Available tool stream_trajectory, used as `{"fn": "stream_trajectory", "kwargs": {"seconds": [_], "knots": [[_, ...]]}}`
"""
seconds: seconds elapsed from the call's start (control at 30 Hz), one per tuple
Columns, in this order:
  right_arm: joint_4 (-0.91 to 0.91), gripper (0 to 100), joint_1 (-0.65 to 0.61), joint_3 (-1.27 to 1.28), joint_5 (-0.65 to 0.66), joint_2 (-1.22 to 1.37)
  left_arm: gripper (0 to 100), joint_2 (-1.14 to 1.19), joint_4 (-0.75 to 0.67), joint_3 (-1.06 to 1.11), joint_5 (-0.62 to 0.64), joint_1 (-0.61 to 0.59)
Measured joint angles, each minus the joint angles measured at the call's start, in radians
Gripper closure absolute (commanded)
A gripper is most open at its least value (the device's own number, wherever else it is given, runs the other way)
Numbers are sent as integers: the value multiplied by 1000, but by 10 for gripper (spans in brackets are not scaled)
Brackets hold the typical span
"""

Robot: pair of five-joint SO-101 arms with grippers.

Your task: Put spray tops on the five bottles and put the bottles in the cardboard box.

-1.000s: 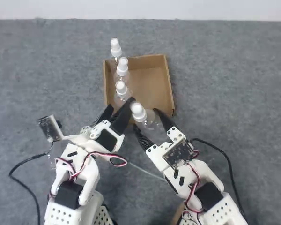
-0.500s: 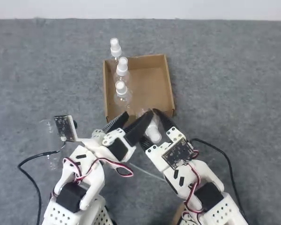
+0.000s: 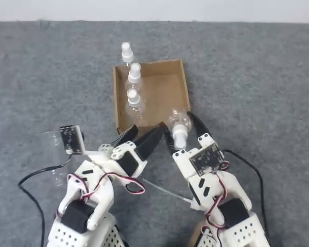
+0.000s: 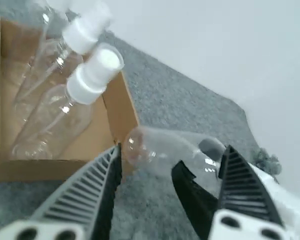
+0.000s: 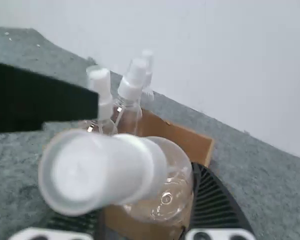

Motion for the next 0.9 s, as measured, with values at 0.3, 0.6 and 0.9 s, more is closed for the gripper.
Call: {"fn": "stream_trajectory", "kwargs": {"seconds": [0.3, 0.6, 0.9], "knots": [[74, 935, 8, 0, 0, 0, 706, 0, 2, -11, 0, -25], [95, 937, 117, 0, -2, -9, 706, 0, 110, -114, 8, -35], [95, 937, 213, 0, -2, -9, 706, 0, 110, -120, 14, -117]]}}
